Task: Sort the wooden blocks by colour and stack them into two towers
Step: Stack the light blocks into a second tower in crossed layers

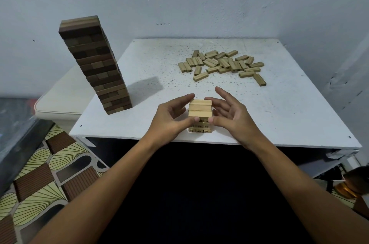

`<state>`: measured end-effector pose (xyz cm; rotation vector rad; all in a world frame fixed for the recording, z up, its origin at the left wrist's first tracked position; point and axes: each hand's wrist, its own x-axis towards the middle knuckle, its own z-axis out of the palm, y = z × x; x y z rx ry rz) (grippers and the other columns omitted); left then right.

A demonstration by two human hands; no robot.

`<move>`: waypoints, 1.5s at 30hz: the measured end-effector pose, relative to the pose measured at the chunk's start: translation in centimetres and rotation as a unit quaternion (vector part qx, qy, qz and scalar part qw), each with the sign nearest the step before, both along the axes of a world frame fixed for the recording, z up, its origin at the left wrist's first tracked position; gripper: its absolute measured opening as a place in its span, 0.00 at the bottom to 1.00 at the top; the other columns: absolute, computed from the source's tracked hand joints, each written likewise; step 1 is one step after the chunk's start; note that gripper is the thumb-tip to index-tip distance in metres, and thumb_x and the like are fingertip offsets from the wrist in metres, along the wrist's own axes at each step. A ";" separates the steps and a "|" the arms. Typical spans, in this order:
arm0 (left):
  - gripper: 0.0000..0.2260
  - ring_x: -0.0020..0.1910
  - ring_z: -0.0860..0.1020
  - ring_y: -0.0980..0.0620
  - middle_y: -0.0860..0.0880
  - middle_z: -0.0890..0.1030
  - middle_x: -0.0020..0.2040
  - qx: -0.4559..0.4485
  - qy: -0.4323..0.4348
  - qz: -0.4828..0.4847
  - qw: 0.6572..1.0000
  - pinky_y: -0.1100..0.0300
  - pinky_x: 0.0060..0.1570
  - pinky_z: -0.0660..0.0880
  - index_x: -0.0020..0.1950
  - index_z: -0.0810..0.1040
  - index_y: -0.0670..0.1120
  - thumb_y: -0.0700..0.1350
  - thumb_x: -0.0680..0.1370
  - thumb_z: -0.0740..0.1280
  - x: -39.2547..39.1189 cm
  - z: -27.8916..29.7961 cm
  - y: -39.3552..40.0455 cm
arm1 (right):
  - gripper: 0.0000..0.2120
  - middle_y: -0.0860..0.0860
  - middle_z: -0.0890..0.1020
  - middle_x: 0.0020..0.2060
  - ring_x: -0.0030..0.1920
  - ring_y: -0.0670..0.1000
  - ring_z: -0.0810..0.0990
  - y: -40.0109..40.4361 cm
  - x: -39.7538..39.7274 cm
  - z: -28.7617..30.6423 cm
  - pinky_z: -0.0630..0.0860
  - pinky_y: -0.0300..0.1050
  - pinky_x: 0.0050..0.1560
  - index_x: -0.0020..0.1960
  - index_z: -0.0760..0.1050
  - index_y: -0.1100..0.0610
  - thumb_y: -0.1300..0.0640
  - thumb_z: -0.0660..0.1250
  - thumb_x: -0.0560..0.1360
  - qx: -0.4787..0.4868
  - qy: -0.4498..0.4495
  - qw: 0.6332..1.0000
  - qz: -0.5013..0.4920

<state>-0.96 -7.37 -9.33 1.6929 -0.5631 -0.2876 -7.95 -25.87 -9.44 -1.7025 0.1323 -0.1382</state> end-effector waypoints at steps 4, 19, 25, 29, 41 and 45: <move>0.30 0.68 0.73 0.54 0.50 0.77 0.67 -0.012 0.010 0.000 1.000 0.52 0.70 0.69 0.68 0.74 0.45 0.49 0.68 0.77 -0.1 0.0 -0.3 | 0.35 0.51 0.75 0.67 0.68 0.47 0.73 0.2 -0.1 0.3 0.69 0.40 0.68 0.76 0.59 0.53 0.67 0.69 0.74 0.017 0.000 1.000 0.005; 0.29 0.61 0.48 0.81 0.62 0.47 0.75 0.046 0.071 0.003 0.996 0.86 0.59 0.46 0.80 0.45 0.47 0.57 0.81 0.33 -2.4 0.4 -2.7 | 0.69 0.38 0.39 0.77 0.75 0.38 0.35 5.1 -0.3 0.3 0.36 0.49 0.76 0.79 0.42 0.44 0.11 0.39 0.44 0.022 0.063 0.997 -0.047; 0.58 0.76 0.35 0.61 0.61 0.38 0.78 0.087 0.066 0.021 0.994 0.53 0.74 0.35 0.80 0.42 0.53 0.84 0.56 0.36 -2.0 -0.4 -2.8 | 0.65 0.37 0.38 0.77 0.76 0.39 0.35 5.2 0.0 0.0 0.39 0.56 0.77 0.78 0.39 0.42 0.11 0.39 0.47 0.030 0.072 0.996 -0.033; 0.62 0.76 0.34 0.59 0.61 0.37 0.78 0.095 0.056 0.010 0.994 0.49 0.76 0.37 0.80 0.44 0.54 0.86 0.51 0.36 -1.8 -0.7 -2.8 | 0.66 0.37 0.38 0.77 0.75 0.38 0.36 5.2 0.0 0.0 0.39 0.55 0.77 0.78 0.38 0.43 0.11 0.39 0.47 0.029 0.077 0.996 -0.030; 0.44 0.76 0.33 0.58 0.59 0.38 0.79 0.116 0.047 0.022 0.992 0.50 0.76 0.35 0.80 0.45 0.52 0.72 0.67 0.32 -2.2 -0.3 -2.8 | 0.69 0.39 0.38 0.77 0.74 0.37 0.34 5.5 -0.1 0.3 0.35 0.51 0.77 0.79 0.38 0.46 0.11 0.41 0.46 0.016 0.056 0.998 -0.029; 0.44 0.76 0.34 0.60 0.59 0.38 0.79 0.104 0.054 0.023 0.993 0.52 0.75 0.34 0.80 0.44 0.53 0.73 0.68 0.31 -2.3 -0.2 -2.8 | 0.68 0.39 0.38 0.77 0.75 0.37 0.34 5.7 -0.1 0.3 0.34 0.50 0.77 0.79 0.38 0.45 0.11 0.41 0.46 0.011 0.058 0.998 -0.033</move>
